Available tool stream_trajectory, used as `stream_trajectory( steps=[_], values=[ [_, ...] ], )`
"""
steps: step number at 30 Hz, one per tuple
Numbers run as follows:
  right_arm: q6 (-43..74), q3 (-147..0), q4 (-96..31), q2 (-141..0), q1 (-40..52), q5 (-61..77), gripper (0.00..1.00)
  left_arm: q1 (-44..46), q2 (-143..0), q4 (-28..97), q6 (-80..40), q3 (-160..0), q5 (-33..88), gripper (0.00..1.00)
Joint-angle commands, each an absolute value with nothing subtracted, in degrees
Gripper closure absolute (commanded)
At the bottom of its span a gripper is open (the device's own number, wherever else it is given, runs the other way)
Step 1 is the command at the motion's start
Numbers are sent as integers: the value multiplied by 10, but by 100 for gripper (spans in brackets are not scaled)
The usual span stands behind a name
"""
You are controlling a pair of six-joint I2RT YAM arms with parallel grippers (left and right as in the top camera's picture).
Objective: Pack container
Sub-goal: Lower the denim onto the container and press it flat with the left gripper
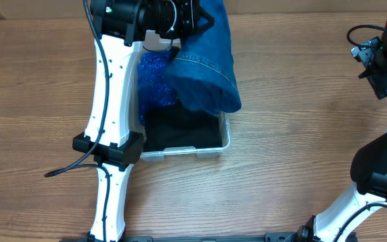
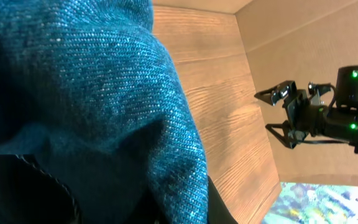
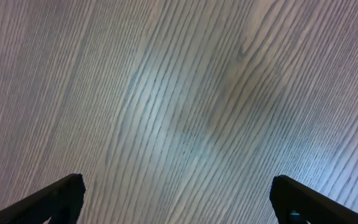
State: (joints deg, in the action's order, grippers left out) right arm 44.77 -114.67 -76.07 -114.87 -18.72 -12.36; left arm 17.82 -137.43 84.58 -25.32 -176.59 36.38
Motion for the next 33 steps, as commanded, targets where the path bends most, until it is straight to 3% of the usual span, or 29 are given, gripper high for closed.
stream_trajectory(
  steps=[1,18,21,28,29,32,33],
  values=[
    [450,-1147,-759,-1149,-188,-128,0,192,-1378,838,-240,-1774,406,94],
    [450,-1147,-759,-1149,-188,-128,0,171,-1396,896,-222,-1774,388,90],
    [450,-1147,-759,-1149,-188,-128,0,156,-1396,912,-222,-1774,386,81],
    [450,-1147,-759,-1149,-188,-128,0,122,-1396,947,-215,-1774,368,81],
    [450,-1147,-759,-1149,-188,-128,0,119,-1396,949,-211,-1774,368,80],
    [450,-1147,-759,-1149,-188,-128,0,108,-1396,962,-196,-1774,364,59],
    [450,-1147,-759,-1149,-188,-128,0,105,-1396,968,-192,-1774,353,58]
  ],
)
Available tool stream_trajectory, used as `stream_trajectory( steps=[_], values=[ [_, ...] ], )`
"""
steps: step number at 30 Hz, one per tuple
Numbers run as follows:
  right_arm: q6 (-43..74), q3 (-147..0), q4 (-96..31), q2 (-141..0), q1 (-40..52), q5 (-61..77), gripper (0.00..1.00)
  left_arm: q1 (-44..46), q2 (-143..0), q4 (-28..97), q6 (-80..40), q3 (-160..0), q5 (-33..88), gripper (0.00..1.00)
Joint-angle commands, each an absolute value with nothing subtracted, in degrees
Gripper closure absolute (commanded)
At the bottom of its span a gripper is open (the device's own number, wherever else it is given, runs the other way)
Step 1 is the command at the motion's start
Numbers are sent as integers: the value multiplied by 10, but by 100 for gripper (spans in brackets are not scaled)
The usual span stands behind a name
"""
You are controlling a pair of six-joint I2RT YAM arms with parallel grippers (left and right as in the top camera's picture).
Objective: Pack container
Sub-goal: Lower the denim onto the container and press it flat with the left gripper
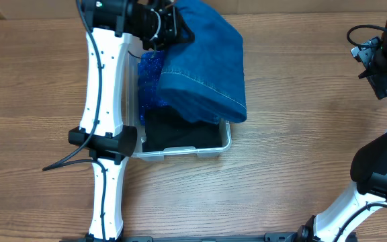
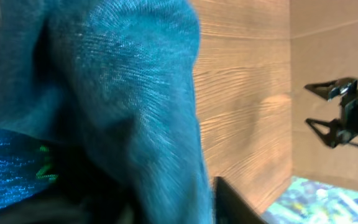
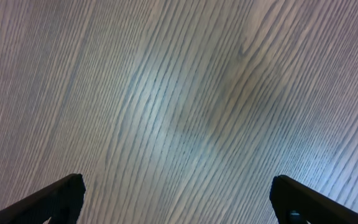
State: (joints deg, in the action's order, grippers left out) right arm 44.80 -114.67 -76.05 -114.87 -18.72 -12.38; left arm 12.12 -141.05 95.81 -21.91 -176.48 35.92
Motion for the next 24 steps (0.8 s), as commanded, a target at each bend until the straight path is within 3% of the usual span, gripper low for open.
stream_trajectory(
  steps=[1,6,11,24],
  values=[
    [450,-1147,-759,-1149,-188,-128,0,103,-1396,968,-191,-1774,347,58],
    [450,-1147,-759,-1149,-188,-128,0,92,-1396,968,-184,-1774,305,58],
    [450,-1147,-759,-1149,-188,-128,0,77,-1396,968,-181,-1774,262,65],
    [450,-1147,-759,-1149,-188,-128,0,89,-1396,904,-127,-1774,344,85]
  ],
)
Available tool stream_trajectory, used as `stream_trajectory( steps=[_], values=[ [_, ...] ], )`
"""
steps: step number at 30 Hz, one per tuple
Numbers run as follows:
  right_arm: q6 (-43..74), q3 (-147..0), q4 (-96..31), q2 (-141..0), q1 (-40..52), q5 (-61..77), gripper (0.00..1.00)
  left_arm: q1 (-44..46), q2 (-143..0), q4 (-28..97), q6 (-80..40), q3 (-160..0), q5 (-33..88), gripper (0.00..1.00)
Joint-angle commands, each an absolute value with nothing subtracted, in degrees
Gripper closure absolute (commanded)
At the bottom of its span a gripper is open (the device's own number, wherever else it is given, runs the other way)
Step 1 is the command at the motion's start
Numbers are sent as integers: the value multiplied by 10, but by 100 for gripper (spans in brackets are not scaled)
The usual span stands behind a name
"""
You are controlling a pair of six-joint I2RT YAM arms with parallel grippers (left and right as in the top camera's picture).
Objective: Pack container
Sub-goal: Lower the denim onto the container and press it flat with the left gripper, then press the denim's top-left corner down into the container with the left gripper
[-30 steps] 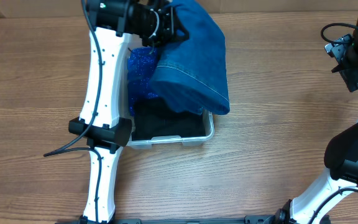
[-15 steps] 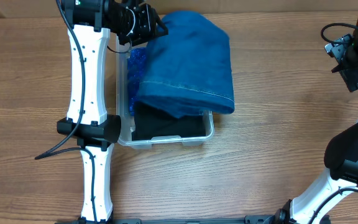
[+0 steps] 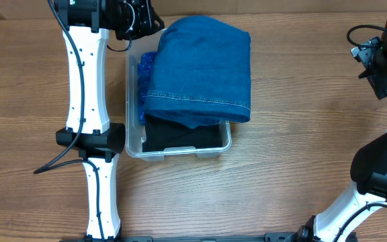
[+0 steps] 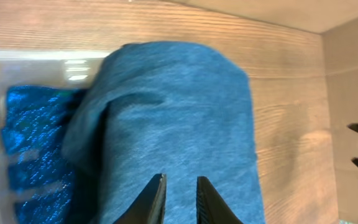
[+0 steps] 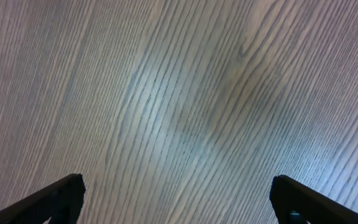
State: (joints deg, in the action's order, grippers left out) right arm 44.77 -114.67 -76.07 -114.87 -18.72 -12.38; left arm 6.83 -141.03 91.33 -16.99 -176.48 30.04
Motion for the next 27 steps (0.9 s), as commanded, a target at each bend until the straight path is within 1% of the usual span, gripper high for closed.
stream_trajectory(
  steps=[1,4,6,7,10,15,27],
  values=[
    [450,-1147,-759,-1149,-188,-128,0,95,-1396,903,-120,-1774,344,87],
    [450,-1147,-759,-1149,-188,-128,0,128,-1396,905,-82,-1774,329,92],
    [450,-1147,-759,-1149,-188,-128,0,150,-1396,906,-81,-1774,290,96],
    [450,-1147,-759,-1149,-188,-128,0,165,-1398,906,-81,-1774,256,96],
    [450,-1147,-759,-1149,-188,-128,0,186,-1403,914,-81,-1774,218,96],
    [450,-1147,-759,-1149,-188,-128,0,195,-1434,922,-81,-1771,214,96],
    [450,-1147,-759,-1149,-188,-128,0,183,-1512,957,-72,-1769,218,96]
  ],
)
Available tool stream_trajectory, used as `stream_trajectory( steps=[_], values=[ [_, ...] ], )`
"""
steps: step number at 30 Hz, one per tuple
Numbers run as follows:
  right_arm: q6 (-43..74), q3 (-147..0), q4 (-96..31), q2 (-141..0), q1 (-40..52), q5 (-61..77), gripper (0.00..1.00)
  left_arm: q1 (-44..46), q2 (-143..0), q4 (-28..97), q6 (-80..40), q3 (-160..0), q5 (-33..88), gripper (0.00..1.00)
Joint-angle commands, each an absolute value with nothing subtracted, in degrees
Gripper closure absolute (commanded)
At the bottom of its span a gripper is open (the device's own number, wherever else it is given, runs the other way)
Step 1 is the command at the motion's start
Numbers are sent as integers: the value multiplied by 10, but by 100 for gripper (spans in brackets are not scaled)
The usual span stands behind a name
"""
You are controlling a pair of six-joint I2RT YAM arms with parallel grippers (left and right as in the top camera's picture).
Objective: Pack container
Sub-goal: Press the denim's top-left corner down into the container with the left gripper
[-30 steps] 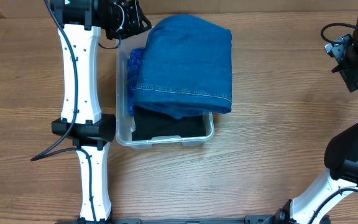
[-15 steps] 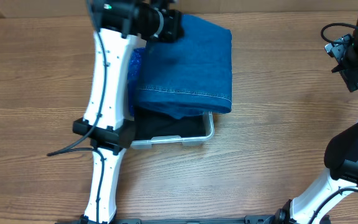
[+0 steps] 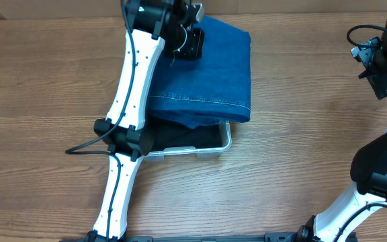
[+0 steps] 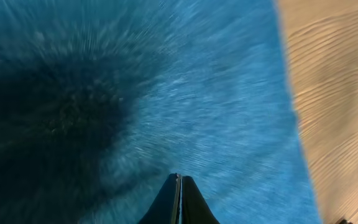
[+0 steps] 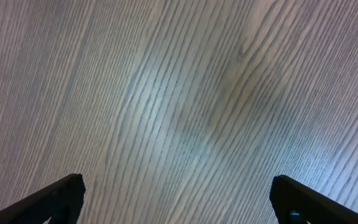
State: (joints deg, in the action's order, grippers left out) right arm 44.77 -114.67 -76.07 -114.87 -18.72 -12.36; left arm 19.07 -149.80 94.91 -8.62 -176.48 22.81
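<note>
Folded blue denim (image 3: 207, 74) lies across the top of the clear plastic container (image 3: 226, 144), overhanging its right rim. A black garment (image 3: 187, 138) shows inside at the near end. My left gripper (image 3: 190, 42) is over the back left part of the denim. In the left wrist view, blurred denim (image 4: 229, 112) fills the frame, and the left gripper (image 4: 180, 182) is shut with its fingers pressed together and nothing between them. Far to the right, my right gripper (image 3: 375, 67) hangs open over bare wood (image 5: 176, 186).
The wooden table (image 3: 301, 154) stretches right of the container. My left arm (image 3: 130, 101) runs along the container's left side and hides it. The right arm's base (image 3: 375, 175) stands at the near right.
My left gripper was slightly open beside the container's back left corner; now it is shut over the back part of the denim. The denim and the right arm have not moved.
My left gripper held the denim hanging over the container's back. Then the denim was lower, draped over the contents. Then it lay flat across the container, let go, with the gripper off to the left. Now the shut gripper is over the denim.
</note>
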Motion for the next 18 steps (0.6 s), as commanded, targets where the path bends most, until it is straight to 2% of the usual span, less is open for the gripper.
stream_trajectory(
  steps=[1,18],
  values=[
    [450,-1147,-759,-1149,-188,-128,0,181,-1513,961,-72,-1768,216,96],
    [450,-1147,-759,-1149,-188,-128,0,104,-1514,968,-48,-1721,221,95]
  ],
)
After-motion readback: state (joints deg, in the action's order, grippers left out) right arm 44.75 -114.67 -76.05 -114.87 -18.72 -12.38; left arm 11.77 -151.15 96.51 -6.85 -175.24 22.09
